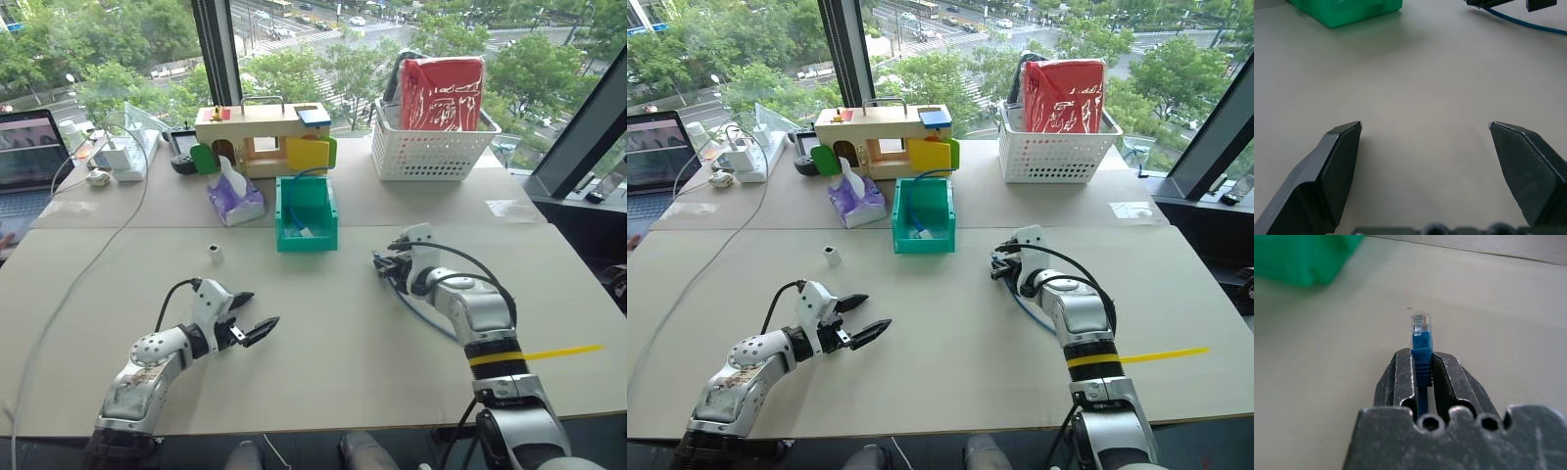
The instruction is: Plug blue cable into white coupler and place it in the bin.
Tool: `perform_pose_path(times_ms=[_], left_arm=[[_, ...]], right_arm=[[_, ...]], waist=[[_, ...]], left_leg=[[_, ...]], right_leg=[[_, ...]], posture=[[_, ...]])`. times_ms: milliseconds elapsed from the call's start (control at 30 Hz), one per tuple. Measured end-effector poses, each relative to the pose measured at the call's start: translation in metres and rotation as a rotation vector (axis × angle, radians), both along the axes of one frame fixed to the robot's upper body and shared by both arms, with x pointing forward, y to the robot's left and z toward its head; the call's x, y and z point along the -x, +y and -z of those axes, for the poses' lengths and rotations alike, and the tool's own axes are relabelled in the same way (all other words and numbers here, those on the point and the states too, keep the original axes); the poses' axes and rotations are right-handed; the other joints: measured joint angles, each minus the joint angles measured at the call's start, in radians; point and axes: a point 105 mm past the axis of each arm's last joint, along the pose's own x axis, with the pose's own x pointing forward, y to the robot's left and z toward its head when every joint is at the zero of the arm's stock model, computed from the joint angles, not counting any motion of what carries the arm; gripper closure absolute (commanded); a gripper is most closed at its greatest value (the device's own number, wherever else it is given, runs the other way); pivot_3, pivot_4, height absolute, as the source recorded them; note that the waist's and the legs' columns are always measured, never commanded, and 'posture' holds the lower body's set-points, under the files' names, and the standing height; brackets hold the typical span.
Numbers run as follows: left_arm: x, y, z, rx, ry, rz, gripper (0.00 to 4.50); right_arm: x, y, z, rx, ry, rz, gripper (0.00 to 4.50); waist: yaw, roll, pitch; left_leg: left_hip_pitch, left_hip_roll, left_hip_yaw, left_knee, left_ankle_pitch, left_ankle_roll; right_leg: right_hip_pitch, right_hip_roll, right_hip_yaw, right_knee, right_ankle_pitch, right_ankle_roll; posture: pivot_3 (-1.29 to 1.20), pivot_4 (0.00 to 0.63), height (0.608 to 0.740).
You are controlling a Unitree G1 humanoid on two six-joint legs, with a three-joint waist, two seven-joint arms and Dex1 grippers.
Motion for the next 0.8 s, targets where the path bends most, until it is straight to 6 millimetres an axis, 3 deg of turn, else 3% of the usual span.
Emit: perform_pose_path(times_ms=[167, 333, 500, 800], left_arm=[[0.000, -0.001, 0.000, 0.012, 0.007, 0.012, 0.00], [0.004, -0.012, 0.002, -0.004, 0.021, 0.093, 0.00], [0.011, -0.017, 0.002, 0.004, 0.050, 0.124, 0.00], [0.025, -0.013, 0.004, 0.000, 0.072, 0.113, 0.00]], right_arm=[[0.041, 0.034, -0.025, 0.080, -0.042, -0.447, 4.43], [0.074, 0.094, -0.027, 0.245, -0.101, -0.895, 4.43], [0.080, 0.121, -0.012, 0.262, -0.076, -1.030, 4.43], [0.072, 0.129, -0.001, 0.390, -0.114, -1.148, 4.43]], waist=[[0.001, 0.000, 0.000], [-0.005, 0.000, 0.000], [0.005, 0.000, 0.000], [0.008, 0.000, 0.000]], left_leg=[[0.001, 0.000, 0.000, 0.000, 0.000, 0.000], [0.002, 0.000, 0.000, 0.000, 0.000, 0.000], [0.001, 0.000, 0.000, 0.000, 0.000, 0.000], [0.002, 0.000, 0.000, -0.001, 0.000, 0.000]], right_leg=[[0.001, 0.000, 0.000, -0.001, -0.001, 0.001], [0.000, 0.000, 0.000, 0.000, -0.004, 0.006], [0.000, 0.000, 0.000, 0.000, -0.001, 0.001], [0.000, 0.000, 0.000, 0.001, 0.000, 0.000]], posture=[[0.00, 0.150, 0.732], [0.00, 0.150, 0.732], [0.00, 0.150, 0.732], [0.00, 0.150, 0.732]])
